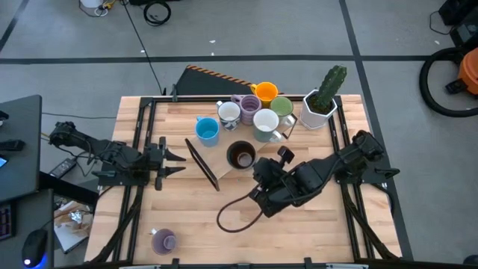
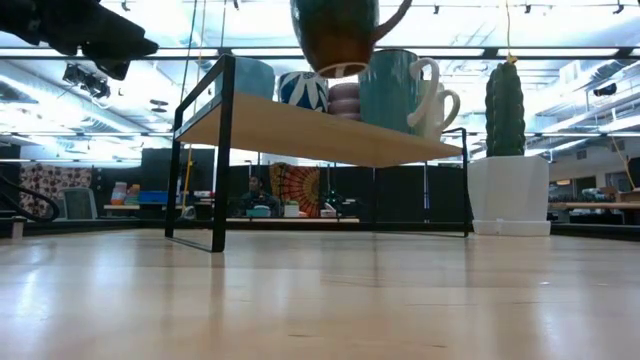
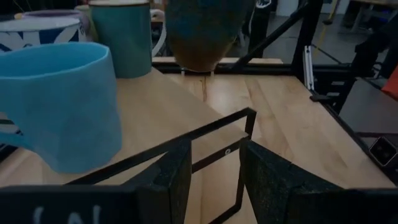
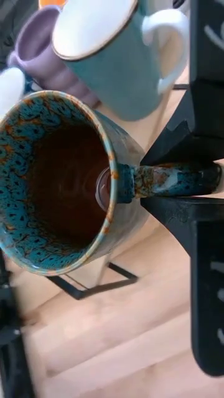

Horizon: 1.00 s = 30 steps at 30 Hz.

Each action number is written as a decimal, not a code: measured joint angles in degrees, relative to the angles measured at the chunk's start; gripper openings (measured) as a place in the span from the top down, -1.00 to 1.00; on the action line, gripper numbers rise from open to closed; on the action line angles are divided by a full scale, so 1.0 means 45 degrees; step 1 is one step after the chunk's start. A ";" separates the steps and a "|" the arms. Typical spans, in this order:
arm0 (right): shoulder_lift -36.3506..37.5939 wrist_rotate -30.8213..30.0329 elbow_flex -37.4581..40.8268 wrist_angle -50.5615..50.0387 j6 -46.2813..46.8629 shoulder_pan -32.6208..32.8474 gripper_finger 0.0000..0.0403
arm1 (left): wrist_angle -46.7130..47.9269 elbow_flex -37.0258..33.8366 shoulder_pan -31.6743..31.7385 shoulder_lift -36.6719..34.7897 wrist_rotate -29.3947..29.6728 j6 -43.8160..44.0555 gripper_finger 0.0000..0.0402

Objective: Place coffee mugs
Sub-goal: Put the green patterned mug on the shelf

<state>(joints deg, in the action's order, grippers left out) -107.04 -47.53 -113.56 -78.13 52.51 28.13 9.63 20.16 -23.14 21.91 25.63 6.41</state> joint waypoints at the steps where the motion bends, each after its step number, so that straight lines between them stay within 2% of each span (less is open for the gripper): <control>1: 0.0000 -0.0016 0.0000 0.0120 0.0000 -0.0067 0.67 | -0.0087 0.0000 0.0000 0.0000 0.0003 -0.0013 0.30; 7: -0.0131 -0.0110 0.0039 0.0817 0.0576 -0.0371 0.67 | -0.0284 0.0000 0.0000 0.0083 -0.0301 -0.0062 0.30; 13: -0.0163 -0.0455 0.0968 0.1222 0.1997 -0.0492 0.67 | -0.0331 0.0000 0.0000 0.0356 -0.0336 -0.0345 0.30; 30: -0.0146 -0.1041 0.2186 0.1524 0.2537 -0.1494 0.68 | -0.0554 -0.0005 0.0005 0.0714 -0.0337 -0.0103 0.30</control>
<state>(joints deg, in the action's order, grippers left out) -107.70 -52.21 -103.72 -71.27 63.93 21.41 7.14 20.14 -23.11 25.12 24.12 5.95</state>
